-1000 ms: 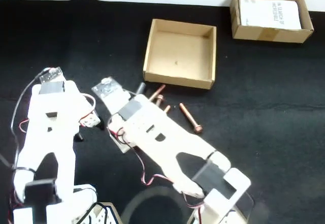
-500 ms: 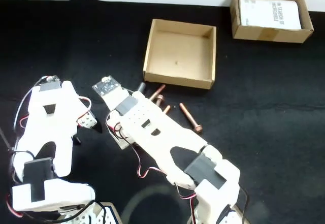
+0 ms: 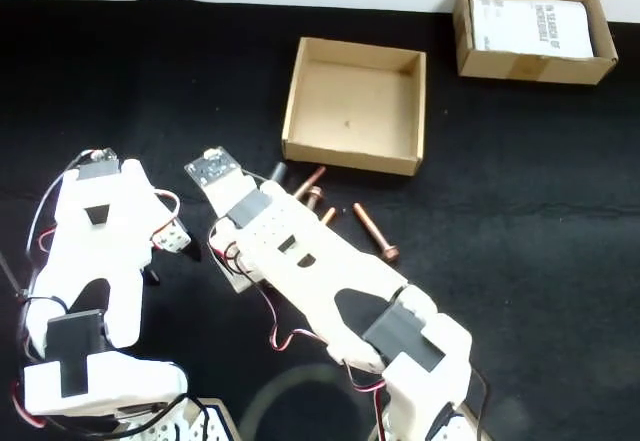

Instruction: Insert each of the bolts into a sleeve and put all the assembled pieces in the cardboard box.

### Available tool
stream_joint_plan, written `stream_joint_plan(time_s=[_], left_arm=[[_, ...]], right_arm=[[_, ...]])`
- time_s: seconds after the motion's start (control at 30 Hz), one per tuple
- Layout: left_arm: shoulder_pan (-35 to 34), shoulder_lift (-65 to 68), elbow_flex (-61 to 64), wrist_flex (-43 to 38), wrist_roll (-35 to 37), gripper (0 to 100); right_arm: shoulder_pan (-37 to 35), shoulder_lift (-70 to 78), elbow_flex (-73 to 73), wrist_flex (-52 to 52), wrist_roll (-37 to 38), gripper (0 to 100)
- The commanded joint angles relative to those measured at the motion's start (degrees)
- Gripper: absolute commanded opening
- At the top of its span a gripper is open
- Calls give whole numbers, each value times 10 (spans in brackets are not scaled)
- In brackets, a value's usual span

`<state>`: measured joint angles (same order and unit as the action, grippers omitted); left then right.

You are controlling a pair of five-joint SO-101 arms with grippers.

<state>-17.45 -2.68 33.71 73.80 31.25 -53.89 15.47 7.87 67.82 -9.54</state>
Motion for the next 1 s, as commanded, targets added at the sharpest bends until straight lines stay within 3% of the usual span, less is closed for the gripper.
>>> stream_joint_plan(time_s=[0.0, 0.37, 0.57, 0.87, 0.97], left_arm=[[-17, 1, -4, -4, -4, 231], [-22, 1, -5, -4, -4, 231], [-22, 1, -5, -4, -4, 231], [-22, 1, -4, -4, -4, 231], [-22, 1, -4, -4, -4, 231]], right_arm=[[-3, -1, 15, -22, -5, 180], [-3, -2, 43, -53, -5, 172], [-3, -2, 43, -52, 0, 14], [-3, -2, 43, -39, 36, 13], [-3, -2, 43, -39, 36, 64]])
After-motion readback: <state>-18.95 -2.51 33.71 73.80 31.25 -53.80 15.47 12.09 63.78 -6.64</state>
